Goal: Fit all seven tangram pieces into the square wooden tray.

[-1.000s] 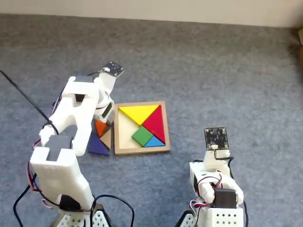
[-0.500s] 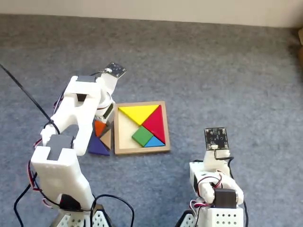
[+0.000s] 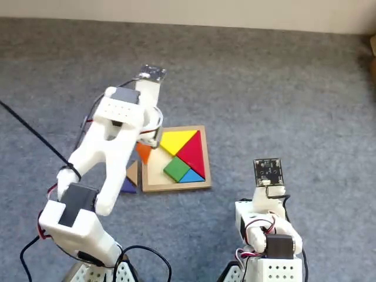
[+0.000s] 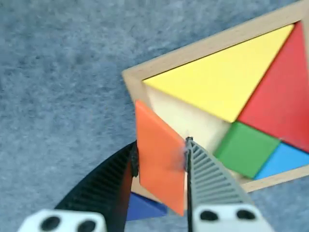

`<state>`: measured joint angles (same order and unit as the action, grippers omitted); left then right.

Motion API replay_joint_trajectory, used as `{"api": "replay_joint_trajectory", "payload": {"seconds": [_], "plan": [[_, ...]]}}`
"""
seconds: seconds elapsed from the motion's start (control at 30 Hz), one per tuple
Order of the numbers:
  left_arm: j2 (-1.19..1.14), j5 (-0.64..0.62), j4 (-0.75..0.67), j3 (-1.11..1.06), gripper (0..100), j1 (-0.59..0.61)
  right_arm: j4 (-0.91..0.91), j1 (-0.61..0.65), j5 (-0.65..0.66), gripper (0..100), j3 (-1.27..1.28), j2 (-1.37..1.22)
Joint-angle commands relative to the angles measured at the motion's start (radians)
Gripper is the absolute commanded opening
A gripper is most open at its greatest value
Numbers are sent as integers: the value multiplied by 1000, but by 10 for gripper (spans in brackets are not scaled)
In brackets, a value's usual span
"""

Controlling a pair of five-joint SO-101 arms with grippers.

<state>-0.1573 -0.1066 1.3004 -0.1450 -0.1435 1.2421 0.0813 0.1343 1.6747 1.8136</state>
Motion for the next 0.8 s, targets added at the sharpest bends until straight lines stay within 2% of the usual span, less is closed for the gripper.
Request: {"api": "replay_joint_trajectory", "payload": {"seconds": [0.0, 0.17, 0.4, 0.63, 0.77], "plan": [[-2, -146, 5, 59, 70, -36, 5, -15, -3, 8, 150, 16], [-48, -272, -28, 59, 70, -47, 5, -15, -3, 8, 150, 16], [-128, -278, -51, 64, 74, -13, 5, -15, -2, 8, 150, 16], [-145, -284, -52, 81, 214, 35, 5, -15, -2, 8, 150, 16], [-139, -284, -52, 84, 232, 30, 5, -15, -2, 8, 150, 16]]}}
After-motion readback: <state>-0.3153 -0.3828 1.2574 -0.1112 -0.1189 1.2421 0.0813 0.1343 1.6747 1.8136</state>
